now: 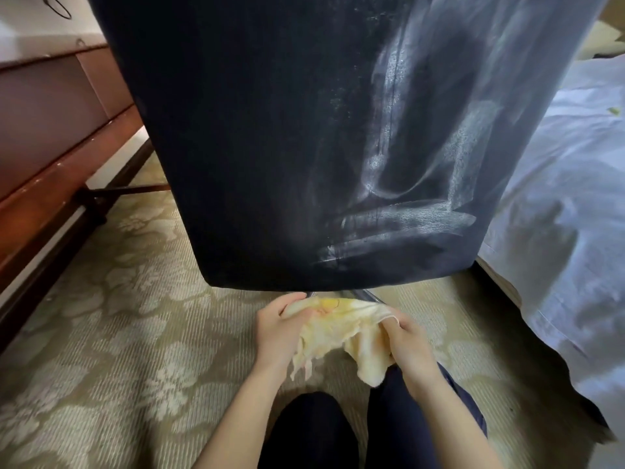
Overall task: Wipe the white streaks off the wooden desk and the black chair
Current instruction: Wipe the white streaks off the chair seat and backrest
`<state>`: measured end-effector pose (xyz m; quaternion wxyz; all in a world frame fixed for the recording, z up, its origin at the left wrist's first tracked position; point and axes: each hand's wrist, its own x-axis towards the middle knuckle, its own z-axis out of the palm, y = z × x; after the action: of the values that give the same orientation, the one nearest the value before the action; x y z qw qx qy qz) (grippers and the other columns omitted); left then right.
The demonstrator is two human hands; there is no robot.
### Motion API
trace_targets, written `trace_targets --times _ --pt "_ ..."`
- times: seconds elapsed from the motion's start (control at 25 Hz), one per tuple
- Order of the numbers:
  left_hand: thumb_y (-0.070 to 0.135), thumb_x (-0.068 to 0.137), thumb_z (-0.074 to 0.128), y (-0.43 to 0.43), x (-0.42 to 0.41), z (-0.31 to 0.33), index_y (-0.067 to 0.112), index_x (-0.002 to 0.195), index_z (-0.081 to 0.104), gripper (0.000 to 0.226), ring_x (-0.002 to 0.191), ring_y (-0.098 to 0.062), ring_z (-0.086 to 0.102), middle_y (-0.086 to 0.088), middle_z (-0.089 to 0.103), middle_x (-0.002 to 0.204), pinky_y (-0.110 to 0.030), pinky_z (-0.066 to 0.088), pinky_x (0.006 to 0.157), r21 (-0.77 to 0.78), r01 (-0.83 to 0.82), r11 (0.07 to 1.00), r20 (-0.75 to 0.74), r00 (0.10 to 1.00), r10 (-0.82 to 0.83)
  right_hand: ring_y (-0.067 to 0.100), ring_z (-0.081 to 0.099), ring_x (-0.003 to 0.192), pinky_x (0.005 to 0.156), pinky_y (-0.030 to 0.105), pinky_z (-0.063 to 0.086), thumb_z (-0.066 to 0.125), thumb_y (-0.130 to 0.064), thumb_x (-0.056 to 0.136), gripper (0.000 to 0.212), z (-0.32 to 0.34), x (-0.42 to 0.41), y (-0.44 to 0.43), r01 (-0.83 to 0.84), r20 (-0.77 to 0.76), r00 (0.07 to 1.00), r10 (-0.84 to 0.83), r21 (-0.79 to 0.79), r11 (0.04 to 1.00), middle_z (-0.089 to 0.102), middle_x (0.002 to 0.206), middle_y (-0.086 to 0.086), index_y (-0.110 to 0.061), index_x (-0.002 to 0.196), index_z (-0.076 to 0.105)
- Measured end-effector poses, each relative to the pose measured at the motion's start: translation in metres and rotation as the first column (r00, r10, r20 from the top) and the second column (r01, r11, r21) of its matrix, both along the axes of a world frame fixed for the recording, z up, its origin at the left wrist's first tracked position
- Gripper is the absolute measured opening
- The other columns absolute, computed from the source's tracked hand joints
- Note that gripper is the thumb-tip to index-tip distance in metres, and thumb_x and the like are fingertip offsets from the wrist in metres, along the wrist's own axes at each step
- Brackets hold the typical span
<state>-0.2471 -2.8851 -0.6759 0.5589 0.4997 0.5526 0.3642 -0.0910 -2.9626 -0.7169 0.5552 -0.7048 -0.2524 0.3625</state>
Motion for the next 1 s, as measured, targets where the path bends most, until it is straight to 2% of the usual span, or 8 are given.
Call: trace_targets --times 0.08,0.16,0.28,0.36,0.52,0.68,0.76,1.0 --pt "0.002 0.084 0.065 -0.002 0.004 0.006 0.022 0.101 0.068 0.026 0.092 -0.007 0.063 0.006 0.068 0.097 -0.026 0.054 0.08 0.034 0.001 0.999 0.001 1.0 -0.001 0.012 0.064 0.074 0.063 0.02 0.046 0.045 -0.003 0.087 0.035 0.013 -0.015 0.002 0.068 0.304 0.949 -0.082 0.058 0.996 0.071 0.074 -0.002 -0.026 0.081 0.071" --pt "0.005 0.086 0.064 -0.009 0.013 0.014 0.024 0.095 0.067 0.021 0.089 -0.009 0.065 0.003 0.069 0.095 -0.026 0.056 0.076 0.04 0.066 0.997 0.076 0.995 -0.069 0.002 0.065 0.081 0.07 0.016 0.048 0.05 -0.003 0.088 0.035 0.024 -0.042 0.003 -0.013 0.293 0.955 -0.04 0.176 0.984 0.072 0.083 -0.013 -0.029 0.09 0.072" --pt "0.014 0.091 0.06 -0.019 0.023 0.021 0.033 0.108 0.064 0.026 0.101 -0.006 0.063 0.012 0.068 0.105 -0.033 0.053 0.091 0.185 0.194 0.963 0.028 0.979 -0.203 0.005 0.06 0.11 0.086 0.014 0.047 0.043 -0.002 0.094 0.035 0.021 -0.066 0.002 -0.065 -0.166 0.976 0.143 0.403 0.913 0.069 0.112 -0.006 -0.016 0.117 0.065" --pt "0.017 0.093 0.055 -0.021 0.024 0.022 0.041 0.121 0.054 0.037 0.114 0.003 0.053 0.021 0.059 0.121 -0.03 0.045 0.101 0.284 0.323 0.903 -0.095 0.946 -0.309 0.018 0.055 0.12 0.097 0.03 0.048 0.043 -0.012 0.095 0.036 0.015 -0.067 0.001 0.019 -0.515 0.808 0.286 0.508 0.861 0.062 0.126 0.008 -0.01 0.13 0.053" --pt "0.028 0.098 0.046 -0.025 0.021 0.026 0.042 0.145 0.029 0.052 0.136 0.008 0.025 0.023 0.029 0.151 -0.027 0.025 0.116 0.273 0.687 0.674 -0.371 0.721 -0.585 0.025 0.061 0.109 0.082 0.036 0.054 0.048 -0.009 0.091 0.039 0.01 -0.063 0.003 0.124 -0.67 0.671 0.319 0.525 0.842 0.061 0.122 0.018 -0.016 0.129 0.049" --pt "0.026 0.098 0.047 -0.014 0.013 0.046 0.048 0.131 0.047 0.04 0.115 0.009 0.051 0.024 0.056 0.128 -0.017 0.044 0.096 0.424 0.519 0.743 -0.261 0.855 -0.448 0.014 0.064 0.088 0.069 0.023 0.052 0.059 0.008 0.083 0.039 0.039 -0.047 0.018 0.105 -0.169 0.985 -0.021 0.51 0.854 0.067 0.099 -0.003 -0.019 0.11 0.054" --pt "0.025 0.097 0.049 0.0 0.007 0.047 0.043 0.126 0.051 0.034 0.113 0.007 0.052 0.02 0.057 0.127 -0.01 0.041 0.091 0.442 0.326 0.835 -0.199 0.944 -0.263 0.007 0.059 0.089 0.075 0.022 0.048 0.065 0.006 0.077 0.043 0.063 -0.035 0.034 0.101 0.161 0.958 -0.237 0.583 0.806 0.061 0.098 -0.016 -0.023 0.106 0.052" --pt "0.031 0.101 0.038 0.033 0.009 0.039 0.034 0.151 -0.001 0.063 0.146 -0.007 -0.001 0.014 -0.015 0.158 -0.029 0.008 0.114 0.271 0.189 0.944 -0.215 0.968 -0.132 0.031 0.051 0.104 0.086 0.038 0.037 0.061 -0.015 0.087 0.014 0.131 0.01 0.121 -0.327 0.696 0.248 -0.674 0.715 0.618 0.055 0.114 0.002 -0.019 0.1 0.057"
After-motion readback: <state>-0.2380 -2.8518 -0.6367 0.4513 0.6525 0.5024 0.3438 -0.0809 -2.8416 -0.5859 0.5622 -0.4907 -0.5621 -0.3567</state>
